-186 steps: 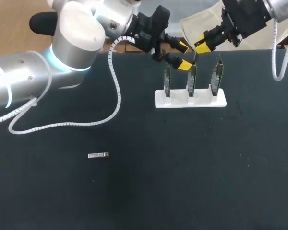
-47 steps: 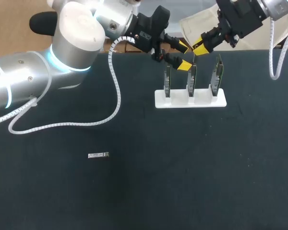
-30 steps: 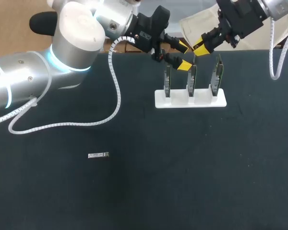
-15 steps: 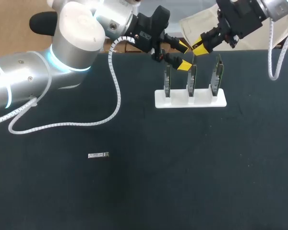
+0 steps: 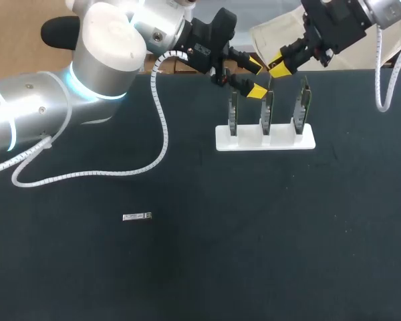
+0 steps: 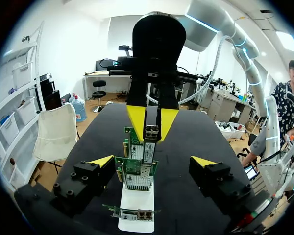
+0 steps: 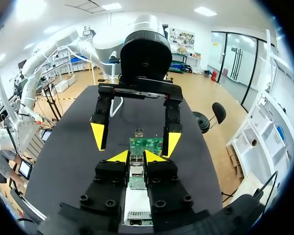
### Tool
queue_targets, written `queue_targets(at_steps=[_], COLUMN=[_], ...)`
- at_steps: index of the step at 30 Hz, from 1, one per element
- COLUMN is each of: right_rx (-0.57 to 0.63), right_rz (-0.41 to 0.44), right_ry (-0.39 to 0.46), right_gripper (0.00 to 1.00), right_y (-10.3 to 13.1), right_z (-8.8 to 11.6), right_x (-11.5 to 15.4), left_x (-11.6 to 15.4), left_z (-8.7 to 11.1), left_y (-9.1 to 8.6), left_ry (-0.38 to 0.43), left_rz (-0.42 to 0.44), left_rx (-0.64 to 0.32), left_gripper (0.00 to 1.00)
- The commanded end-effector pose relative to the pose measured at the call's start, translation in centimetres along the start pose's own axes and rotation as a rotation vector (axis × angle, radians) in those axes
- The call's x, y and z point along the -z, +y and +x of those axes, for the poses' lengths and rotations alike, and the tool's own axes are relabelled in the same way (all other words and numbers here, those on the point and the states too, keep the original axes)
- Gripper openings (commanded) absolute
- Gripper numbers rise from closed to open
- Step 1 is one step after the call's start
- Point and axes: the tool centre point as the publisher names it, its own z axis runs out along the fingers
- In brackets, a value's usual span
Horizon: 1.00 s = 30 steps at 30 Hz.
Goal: Pick up the optical module with the left hand, and insert it into the network port with the right hand.
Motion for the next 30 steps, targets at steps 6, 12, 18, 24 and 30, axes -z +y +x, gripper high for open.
queue_targets(at_steps=[6, 12, 18, 24, 30], right_rx=[0.014, 0.029, 0.037, 0.035, 0.033], right_rz=[0.000, -0.005, -0.020, -0.022, -0.020], right_ry=[-0.006, -0.003, 0.008, 0.012, 0.014], right_gripper=[0.00, 0.00, 0.00, 0.00, 0.00], right_y=[-0.22, -0.30, -0.17, -0.31, -0.29], right_z=[-0.22, -0.42, -0.20, -0.17, -0.13], right_x=[0.10, 0.35, 0.24, 0.04, -0.14], left_x=[-0.04, -0.04, -0.04, -0.04, -0.04], left_z=[-0.10, -0.10, -0.10, -0.10, -0.10], left_y=[0.24, 0.24, 0.24, 0.24, 0.24], left_ry=[0.005, 0.005, 0.005, 0.005, 0.005], left_rz=[0.005, 0.005, 0.005, 0.005, 0.005], left_rx=[0.001, 0.001, 0.001, 0.001, 0.001], left_gripper=[1.00, 1.00, 1.00, 1.00, 1.00])
